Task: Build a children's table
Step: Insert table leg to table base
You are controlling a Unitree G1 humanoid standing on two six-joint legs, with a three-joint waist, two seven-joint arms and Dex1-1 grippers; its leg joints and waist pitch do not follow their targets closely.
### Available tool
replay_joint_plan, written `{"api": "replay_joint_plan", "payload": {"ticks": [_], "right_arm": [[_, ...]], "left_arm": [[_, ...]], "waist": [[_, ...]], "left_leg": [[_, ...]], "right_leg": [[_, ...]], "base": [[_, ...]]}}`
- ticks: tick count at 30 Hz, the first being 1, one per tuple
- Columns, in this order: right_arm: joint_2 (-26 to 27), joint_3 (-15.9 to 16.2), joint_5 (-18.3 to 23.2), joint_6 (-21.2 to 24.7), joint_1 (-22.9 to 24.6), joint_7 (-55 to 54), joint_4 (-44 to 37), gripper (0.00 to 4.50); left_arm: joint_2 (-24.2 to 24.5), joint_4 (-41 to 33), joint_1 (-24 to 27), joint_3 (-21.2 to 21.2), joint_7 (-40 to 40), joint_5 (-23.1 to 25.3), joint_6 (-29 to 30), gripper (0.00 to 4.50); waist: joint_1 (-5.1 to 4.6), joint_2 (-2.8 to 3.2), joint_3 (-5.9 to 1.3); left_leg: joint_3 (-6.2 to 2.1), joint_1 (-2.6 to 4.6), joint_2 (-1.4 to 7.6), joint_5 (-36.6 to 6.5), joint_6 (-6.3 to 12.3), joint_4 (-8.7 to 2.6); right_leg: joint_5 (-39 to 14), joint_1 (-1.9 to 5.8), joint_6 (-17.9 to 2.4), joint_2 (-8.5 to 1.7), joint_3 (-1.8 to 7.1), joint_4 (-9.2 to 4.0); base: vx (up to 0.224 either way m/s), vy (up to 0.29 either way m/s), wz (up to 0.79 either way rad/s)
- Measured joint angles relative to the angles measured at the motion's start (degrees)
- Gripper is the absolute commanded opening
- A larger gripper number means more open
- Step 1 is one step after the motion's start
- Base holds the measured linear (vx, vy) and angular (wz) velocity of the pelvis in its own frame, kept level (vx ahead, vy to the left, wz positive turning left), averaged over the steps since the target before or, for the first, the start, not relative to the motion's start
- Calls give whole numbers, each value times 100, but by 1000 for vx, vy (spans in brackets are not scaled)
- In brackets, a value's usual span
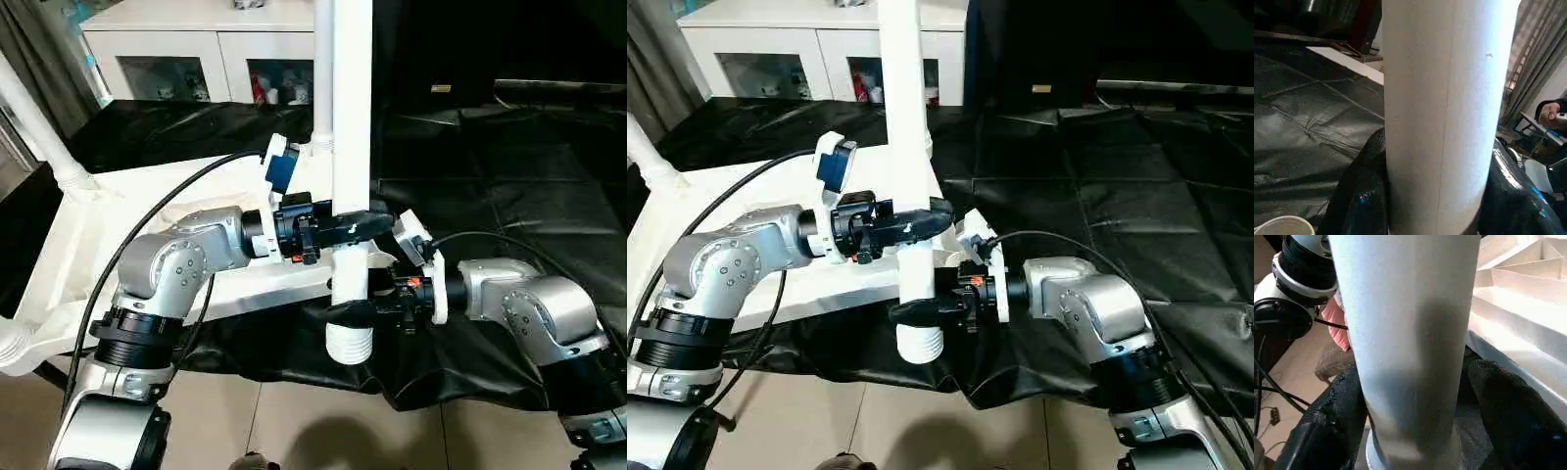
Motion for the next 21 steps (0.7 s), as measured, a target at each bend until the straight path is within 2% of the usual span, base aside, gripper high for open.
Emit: {"api": "replay_joint_plan", "payload": {"ticks": [6,12,15,17,21], "right_arm": [[15,0,41,39,6,21,0,335],[15,1,75,110,34,86,0,271],[15,8,83,113,35,123,-1,260],[14,12,86,113,35,135,-2,228],[13,20,84,94,57,139,-41,203]], "left_arm": [[-55,0,0,-2,2,-1,0,184],[-86,0,0,-2,5,-2,0,184],[-88,0,0,-2,13,1,-2,184],[-87,0,0,-2,17,2,-2,184],[-83,2,1,-3,20,3,2,184]], "waist": [[0,0,0],[-1,0,0],[0,0,0],[0,0,0],[0,0,0]], "left_leg": [[0,0,0,0,0,0],[0,0,0,0,0,0],[0,0,0,0,0,0],[0,0,0,0,0,0],[0,0,0,0,0,0]], "right_leg": [[1,0,-1,0,0,0],[1,0,-1,0,0,0],[1,0,-1,0,0,0],[1,0,-2,0,0,0],[0,1,-1,0,0,0]], "base": [[0,0,0],[0,0,0],[0,0,0],[0,0,0],[0,0,0]]}}
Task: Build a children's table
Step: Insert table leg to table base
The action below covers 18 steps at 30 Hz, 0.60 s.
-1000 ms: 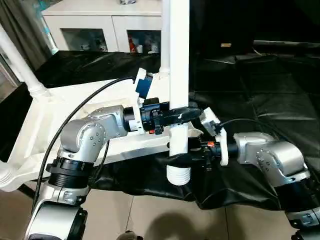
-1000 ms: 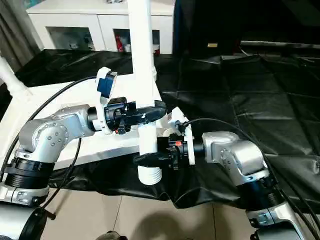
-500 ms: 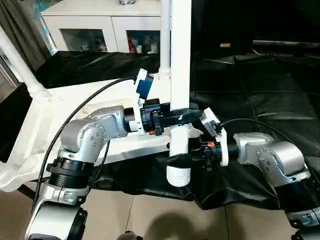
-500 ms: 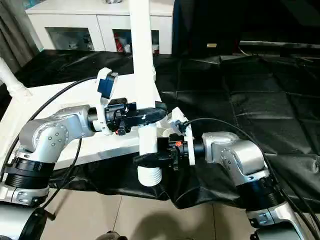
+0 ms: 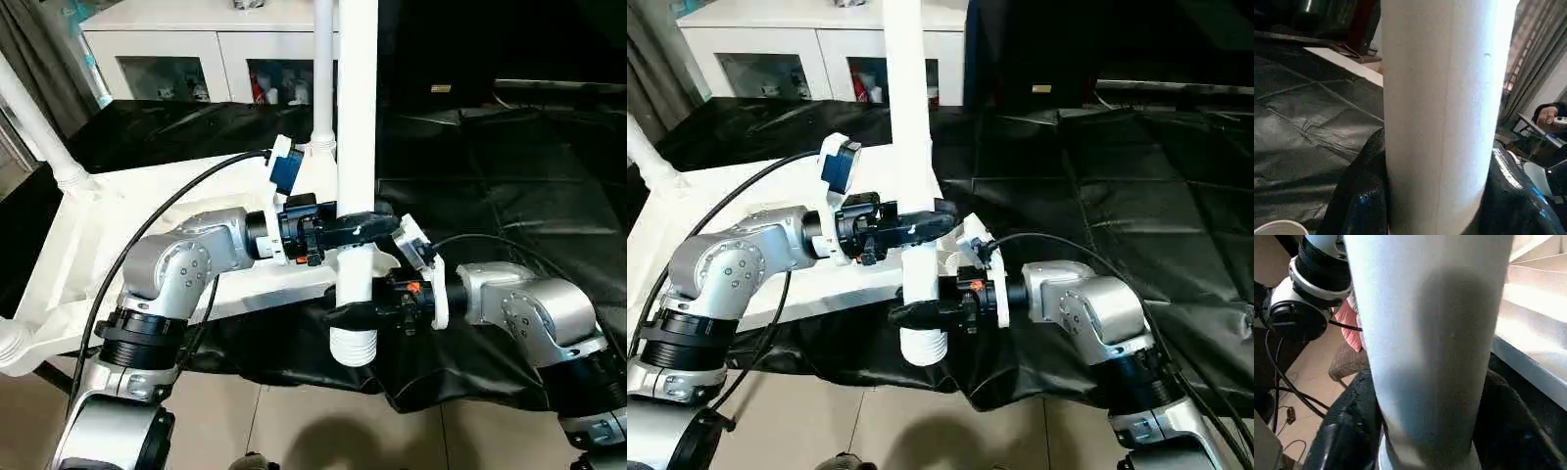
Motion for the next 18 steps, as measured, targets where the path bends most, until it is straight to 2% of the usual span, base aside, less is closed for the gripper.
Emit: {"api": "replay_joint_plan", "payload": {"ticks": [3,4,8,9,10,16,18], "right_arm": [[26,-6,-11,-94,38,-34,2,198],[76,-36,-15,-158,68,-68,14,197],[258,-146,-9,-235,127,-248,58,196],[287,-160,-5,-242,129,-268,57,195],[323,-203,-2,-251,140,-305,57,194],[498,-446,-1,-497,210,-611,58,193],[647,-630,-109,-802,208,-987,147,193]], "left_arm": [[-2,0,3,-4,26,15,-7,184],[-13,0,8,10,58,14,-23,240],[-163,0,46,112,252,10,-50,260],[-183,0,67,138,295,7,-93,290],[-251,0,117,206,362,1,-187,297],[-501,12,182,771,563,-286,-521,299],[-649,194,178,1006,743,-277,-902,299]], "waist": [[-2,0,0],[-3,1,0],[-1,5,-3],[-2,6,-4],[-2,10,-6],[-4,37,-24],[-9,49,-32]], "left_leg": [[0,0,0,0,0,0],[0,1,0,0,0,0],[0,-1,0,0,0,0],[0,0,0,0,0,0],[0,1,0,0,0,1],[-1,1,0,0,0,1],[-1,2,-1,0,0,1]], "right_leg": [[0,0,0,0,0,0],[-1,0,1,0,0,0],[-1,0,2,0,0,0],[-1,0,2,0,0,0],[-1,2,2,0,0,0],[-3,3,4,0,-1,-1],[-3,4,6,0,-1,-3]], "base": [[0,0,0],[0,0,0],[0,0,0],[0,0,0],[0,0,0],[0,0,0],[0,0,0]]}}
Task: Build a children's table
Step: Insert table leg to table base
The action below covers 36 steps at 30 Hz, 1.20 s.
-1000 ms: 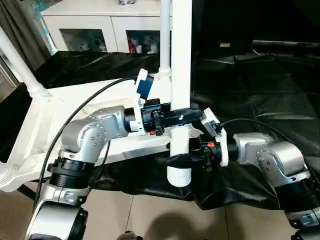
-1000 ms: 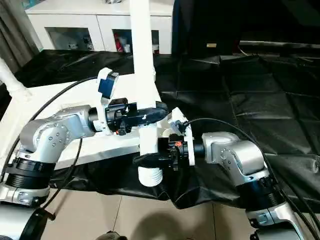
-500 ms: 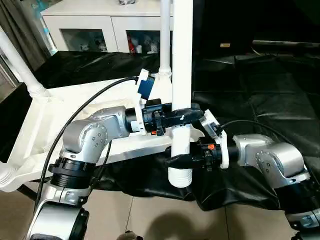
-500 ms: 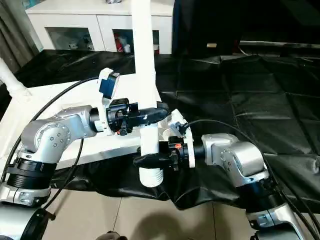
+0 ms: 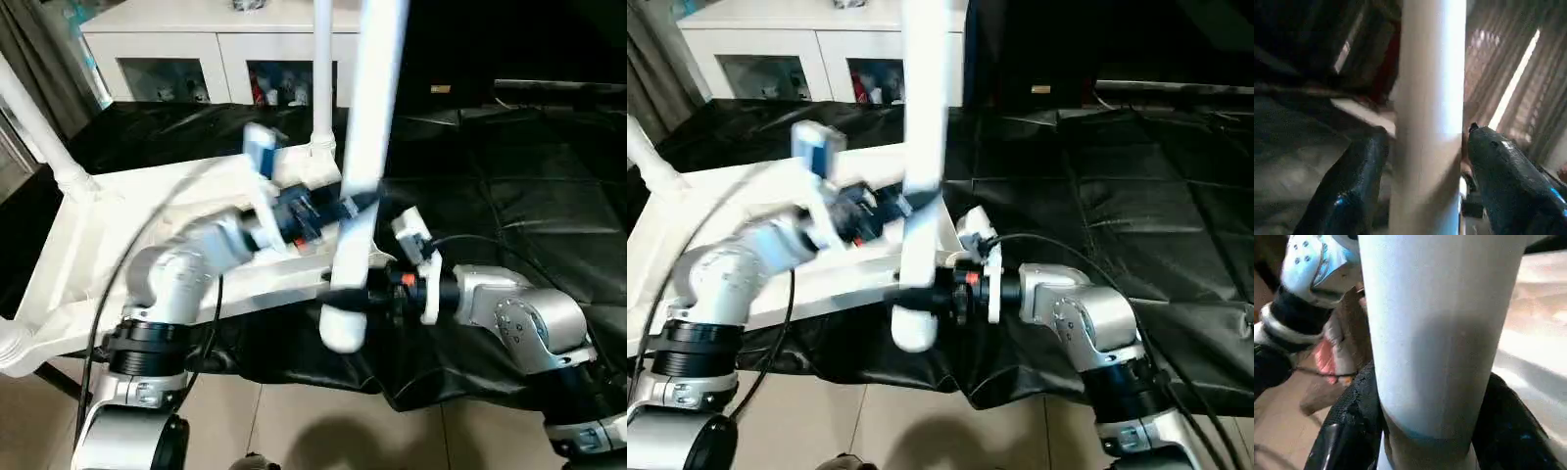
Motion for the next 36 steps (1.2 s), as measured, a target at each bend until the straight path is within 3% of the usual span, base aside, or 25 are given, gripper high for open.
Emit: {"api": "replay_joint_plan", "payload": {"ticks": [2,4,5,8,11,14,17,21,24,25,29,30,34,36], "right_arm": [[99,-220,-172,-319,-24,-447,172,193],[99,-334,-419,-595,-92,-838,402,193],[101,-426,-594,-818,-120,-1100,567,193],[156,-688,-969,-1327,-178,-1909,1047,193],[276,-872,-1219,-1701,-229,-2563,1306,193],[330,-904,-1417,-2026,-299,-2949,1436,193],[398,-931,-1574,-2253,-288,-3088,1512,193],[432,-921,-1609,-2315,-167,-3128,1518,193],[479,-890,-1611,-2315,-99,-3131,1518,193],[481,-875,-1611,-2316,-97,-3129,1518,193],[502,-857,-1611,-2324,-97,-3056,1485,193],[502,-855,-1611,-2324,-96,-3036,1484,193],[505,-830,-1606,-2310,-96,-3000,1420,193],[509,-806,-1598,-2299,-97,-2959,1345,193]], "left_arm": [[-30,279,-1,144,253,97,-300,299],[37,525,-32,97,512,526,-638,299],[195,672,-55,-108,623,924,-857,299],[937,893,-52,-1307,508,2275,-1475,299],[1131,1205,-43,-2111,206,3005,-1835,299],[999,1648,-53,-2372,45,3246,-2079,299],[969,2198,-102,-2505,-73,3480,-2325,337],[1003,2628,-251,-2666,-146,3720,-2512,378],[1028,2852,-329,-2685,-173,3832,-2585,385],[1028,2945,-365,-2698,-200,3860,-2639,357],[1062,3178,-437,-2635,-527,3836,-2588,345],[1094,3162,-418,-2621,-636,3788,-2511,314],[1120,3029,-291,-2515,-870,3601,-2212,305],[1119,3030,-276,-2514,-901,3590,-2179,273]], "waist": [[-9,5,-3],[-16,3,-3],[-19,3,-3],[-31,9,-4],[-56,15,-6],[-94,18,-7],[-136,22,-8],[-146,41,-9],[-152,79,-14],[-152,84,-16],[-164,126,-29],[-165,128,-29],[-158,135,-31],[-160,133,-31]], "left_leg": [[0,1,-1,0,0,0],[-2,3,-1,0,0,0],[-3,1,-2,0,0,-1],[-6,-2,-6,0,0,-3],[-5,-8,-11,0,0,-3],[-4,-13,-13,0,0,-3],[-5,-14,-14,0,1,-8],[-5,-14,-14,-1,2,-9],[-4,-10,-19,-2,3,-9],[-4,-8,-20,-2,3,-9],[-5,1,-20,-2,2,-13],[-5,2,-20,-2,2,-16],[-6,2,-20,-2,2,-17],[-6,1,-20,-1,2,-17]], "right_leg": [[0,0,4,0,0,0],[0,3,9,0,-1,-3],[3,3,14,0,-1,-9],[9,3,31,-2,2,-19],[10,3,30,-4,6,-26],[29,-2,0,-6,7,-22],[26,-6,4,-5,7,-21],[25,-7,5,-5,7,-26],[27,-4,2,-7,11,-26],[27,-3,2,-7,11,-25],[28,2,1,-7,10,-24],[28,2,1,-7,10,-24],[29,2,1,-7,10,-23],[28,3,1,-7,10,-24]], "base": [[0,0,0],[0,0,0],[0,0,0],[0,0,0],[0,0,0],[0,0,0],[0,0,0],[0,0,0],[0,0,0],[0,0,0],[0,0,0],[0,0,0],[0,0,0],[0,0,0]]}}
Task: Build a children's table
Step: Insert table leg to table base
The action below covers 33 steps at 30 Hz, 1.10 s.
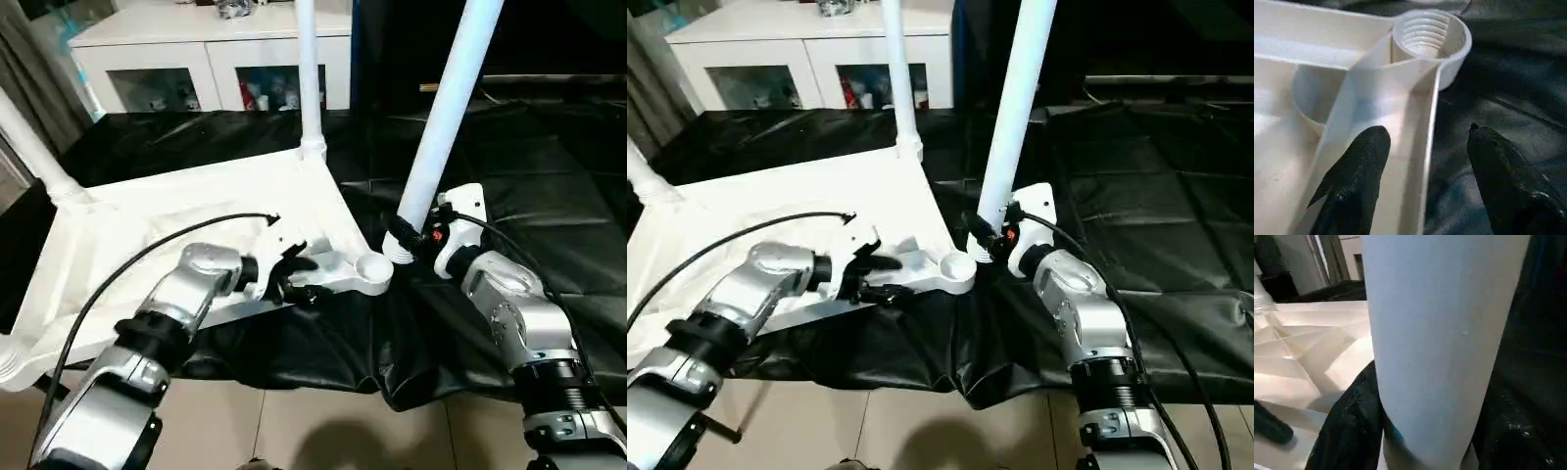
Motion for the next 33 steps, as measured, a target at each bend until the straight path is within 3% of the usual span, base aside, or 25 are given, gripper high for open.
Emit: {"api": "replay_joint_plan", "payload": {"ticks": [14,16,33], "right_arm": [[-38,413,-8,290,-157,573,-94,193],[-34,424,-11,296,-161,585,-74,193],[-80,568,-29,422,-238,857,40,193]], "left_arm": [[-126,238,-2,150,-49,46,-135,179],[-125,280,-2,150,-57,64,-142,144],[-113,380,-2,156,-228,241,-215,5]], "waist": [[3,-1,0],[6,-1,0],[-3,-14,-3]], "left_leg": [[1,-4,0,0,0,-7],[1,-5,-1,0,0,-11],[6,-7,-3,1,3,-34]], "right_leg": [[-5,-4,8,0,0,-6],[-6,-3,10,0,0,-12],[1,-1,-2,0,0,-51]], "base": [[0,0,0],[0,0,0],[0,0,0]]}}
